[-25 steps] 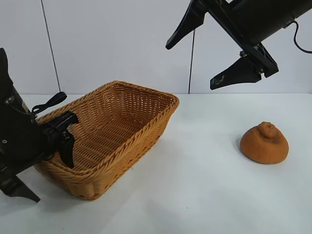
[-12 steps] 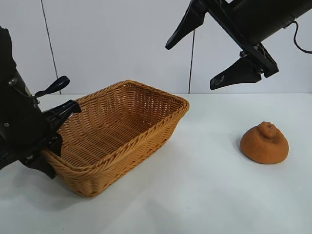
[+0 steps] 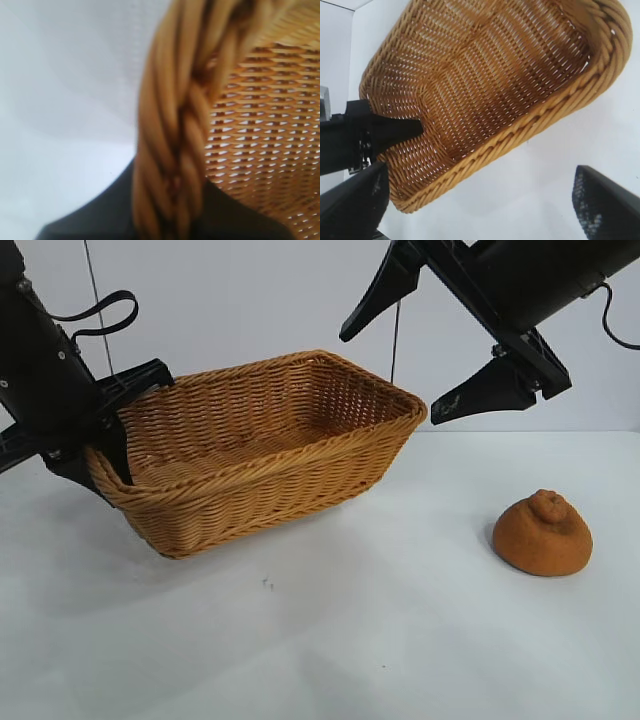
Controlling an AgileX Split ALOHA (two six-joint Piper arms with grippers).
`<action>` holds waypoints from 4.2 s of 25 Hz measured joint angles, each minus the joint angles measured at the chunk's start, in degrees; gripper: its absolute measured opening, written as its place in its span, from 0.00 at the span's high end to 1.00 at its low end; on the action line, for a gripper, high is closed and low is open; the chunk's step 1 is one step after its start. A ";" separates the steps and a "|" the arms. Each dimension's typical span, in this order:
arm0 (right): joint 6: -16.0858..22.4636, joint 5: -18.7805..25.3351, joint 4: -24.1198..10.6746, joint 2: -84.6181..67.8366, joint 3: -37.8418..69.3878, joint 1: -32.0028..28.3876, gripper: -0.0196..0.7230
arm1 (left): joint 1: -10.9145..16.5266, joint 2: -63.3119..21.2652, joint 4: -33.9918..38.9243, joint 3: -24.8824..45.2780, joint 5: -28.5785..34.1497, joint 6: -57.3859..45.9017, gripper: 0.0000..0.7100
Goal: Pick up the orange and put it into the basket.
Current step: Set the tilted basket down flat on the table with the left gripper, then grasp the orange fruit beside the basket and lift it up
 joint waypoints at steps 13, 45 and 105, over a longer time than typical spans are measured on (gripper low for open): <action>0.00 0.62 0.00 0.00 0.00 0.00 0.05 | -0.71 4.48 -1.04 -7.07 9.63 21.84 0.88; 0.00 0.67 0.00 0.00 0.00 0.00 0.05 | -1.67 0.23 5.74 -15.48 15.62 23.80 0.08; 0.00 3.88 -0.61 0.00 0.00 0.00 0.05 | 9.29 -95.42 18.23 42.73 19.24 28.43 0.08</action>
